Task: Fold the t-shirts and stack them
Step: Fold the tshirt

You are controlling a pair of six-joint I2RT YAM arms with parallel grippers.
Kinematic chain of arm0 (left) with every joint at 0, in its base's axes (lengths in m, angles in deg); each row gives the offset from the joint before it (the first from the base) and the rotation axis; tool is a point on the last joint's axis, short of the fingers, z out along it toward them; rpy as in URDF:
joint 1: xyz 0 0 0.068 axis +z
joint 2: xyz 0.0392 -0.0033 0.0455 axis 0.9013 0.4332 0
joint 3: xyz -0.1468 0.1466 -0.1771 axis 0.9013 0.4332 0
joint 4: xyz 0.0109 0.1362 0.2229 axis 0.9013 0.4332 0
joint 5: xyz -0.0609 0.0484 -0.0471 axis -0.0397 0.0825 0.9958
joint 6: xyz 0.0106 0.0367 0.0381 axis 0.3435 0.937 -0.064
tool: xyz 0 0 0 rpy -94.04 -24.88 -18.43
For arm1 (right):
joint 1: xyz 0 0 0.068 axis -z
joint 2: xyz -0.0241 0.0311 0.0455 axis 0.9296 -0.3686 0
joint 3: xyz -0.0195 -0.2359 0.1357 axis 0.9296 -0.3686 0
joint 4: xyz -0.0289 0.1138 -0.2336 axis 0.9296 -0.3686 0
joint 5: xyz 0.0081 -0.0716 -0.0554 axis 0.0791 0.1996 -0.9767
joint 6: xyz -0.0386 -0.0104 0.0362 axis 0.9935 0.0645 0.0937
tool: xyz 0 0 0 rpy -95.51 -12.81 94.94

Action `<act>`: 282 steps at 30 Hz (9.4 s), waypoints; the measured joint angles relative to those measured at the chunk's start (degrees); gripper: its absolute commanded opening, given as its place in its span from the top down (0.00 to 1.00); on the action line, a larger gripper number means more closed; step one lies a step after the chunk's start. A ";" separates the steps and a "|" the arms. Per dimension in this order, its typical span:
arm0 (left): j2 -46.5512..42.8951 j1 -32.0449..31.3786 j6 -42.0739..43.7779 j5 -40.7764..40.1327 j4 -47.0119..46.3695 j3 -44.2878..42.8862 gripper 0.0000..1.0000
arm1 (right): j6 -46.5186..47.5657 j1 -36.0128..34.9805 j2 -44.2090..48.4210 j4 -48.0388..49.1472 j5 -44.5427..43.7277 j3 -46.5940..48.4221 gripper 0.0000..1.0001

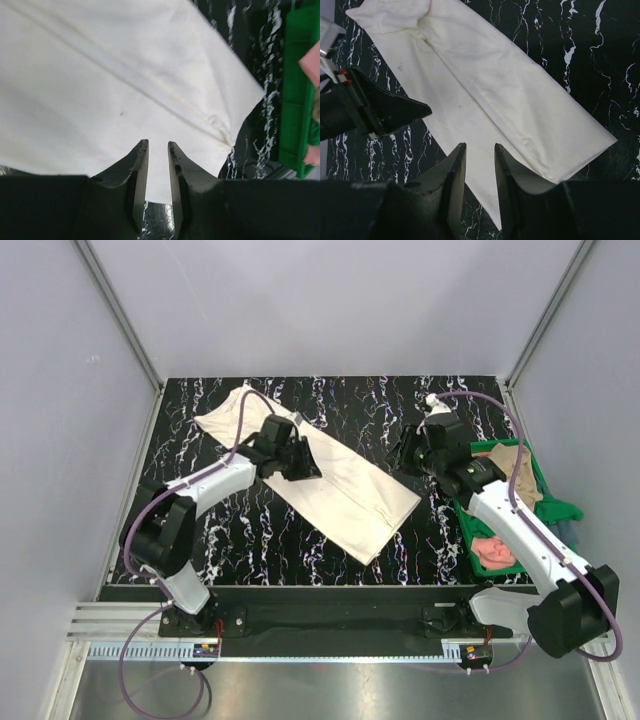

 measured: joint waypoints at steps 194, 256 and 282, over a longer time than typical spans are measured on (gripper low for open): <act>24.72 21.42 5.20 4.07 12.85 -29.64 0.54 | 5.29 2.82 -35.32 -9.99 10.40 26.88 0.54; 53.55 25.68 -2.43 12.87 5.49 -60.89 0.56 | -8.96 13.62 -88.28 13.84 18.93 75.08 0.86; -18.23 -1.62 -0.35 -0.04 11.21 24.20 0.60 | -6.67 -5.05 -7.21 -5.18 14.03 -8.63 0.62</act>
